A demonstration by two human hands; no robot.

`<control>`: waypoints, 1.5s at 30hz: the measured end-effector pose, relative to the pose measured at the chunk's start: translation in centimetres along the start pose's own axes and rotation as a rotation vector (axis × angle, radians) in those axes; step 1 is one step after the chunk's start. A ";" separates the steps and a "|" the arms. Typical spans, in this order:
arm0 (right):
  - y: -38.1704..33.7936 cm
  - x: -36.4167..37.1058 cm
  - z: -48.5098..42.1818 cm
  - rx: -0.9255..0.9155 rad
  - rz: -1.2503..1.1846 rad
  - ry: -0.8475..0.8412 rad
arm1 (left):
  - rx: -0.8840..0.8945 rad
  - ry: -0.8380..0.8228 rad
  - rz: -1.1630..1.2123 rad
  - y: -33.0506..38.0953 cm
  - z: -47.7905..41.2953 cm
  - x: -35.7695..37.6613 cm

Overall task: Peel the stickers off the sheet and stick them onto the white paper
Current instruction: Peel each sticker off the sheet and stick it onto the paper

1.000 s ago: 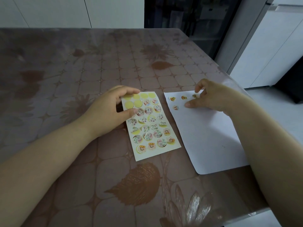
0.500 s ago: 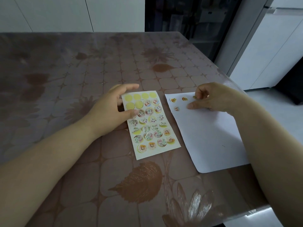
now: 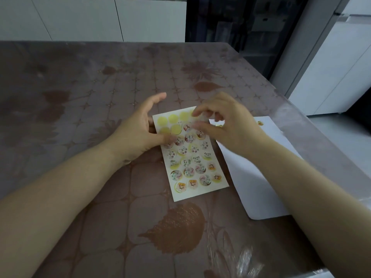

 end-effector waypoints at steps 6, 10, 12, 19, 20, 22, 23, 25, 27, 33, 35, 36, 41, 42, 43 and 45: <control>-0.6 1.6 0.2 -0.102 -0.016 0.001 | 0.031 -0.025 -0.029 0.0 0.0 0.3; -1.4 1.8 0.4 -0.120 -0.057 -0.012 | 0.065 -0.010 -0.084 0.4 0.3 0.4; -1.2 1.9 0.5 -0.071 -0.099 -0.016 | 0.084 0.000 -0.208 1.0 0.6 0.7; 0.0 1.9 0.6 0.120 -0.333 -0.047 | 0.090 0.068 -0.290 2.2 1.0 0.4; 0.0 1.9 0.6 0.141 -0.383 -0.054 | 0.087 0.072 -0.285 2.2 1.0 0.4; 0.2 1.9 0.7 0.184 -0.434 -0.050 | 0.091 0.063 -0.268 2.2 1.0 0.5; 0.4 1.9 0.7 0.200 -0.442 -0.046 | 0.097 0.058 -0.262 2.1 0.9 0.5; 0.7 1.9 0.8 0.224 -0.450 -0.043 | 0.103 0.057 -0.253 2.0 0.9 0.6; 0.9 1.9 0.8 0.239 -0.465 -0.040 | 0.103 0.063 -0.260 2.0 0.8 0.5; 0.9 0.2 0.3 0.235 -0.504 0.098 | 0.107 0.060 -0.385 2.4 1.1 0.9; 1.2 -3.0 0.2 0.225 -0.443 0.166 | 0.092 0.058 -0.380 2.3 1.2 0.8; 1.7 -5.0 0.3 0.241 -0.391 0.184 | 0.081 0.056 -0.369 2.2 1.2 0.8; 8.6 -9.6 3.5 0.638 -0.112 -0.026 | 0.083 0.050 -0.312 2.0 1.3 0.9; 9.7 -9.4 4.1 0.718 -0.071 -0.091 | 0.079 0.046 -0.301 2.0 1.3 1.0; 10.3 -9.2 4.5 0.767 -0.051 -0.130 | 0.073 0.039 -0.287 2.0 1.3 1.0; 11.1 -9.0 4.4 0.799 -0.033 -0.124 | 0.057 0.026 -0.269 1.8 1.2 1.1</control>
Point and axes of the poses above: each hand's wrist, its own z-axis away from the middle knuckle, its own x-axis out of the palm, y = z × x, the point moved 9 cm from there along -z, towards the middle knuckle, and after that the axes turned 14 degrees about -z, right-handed, at the moved point
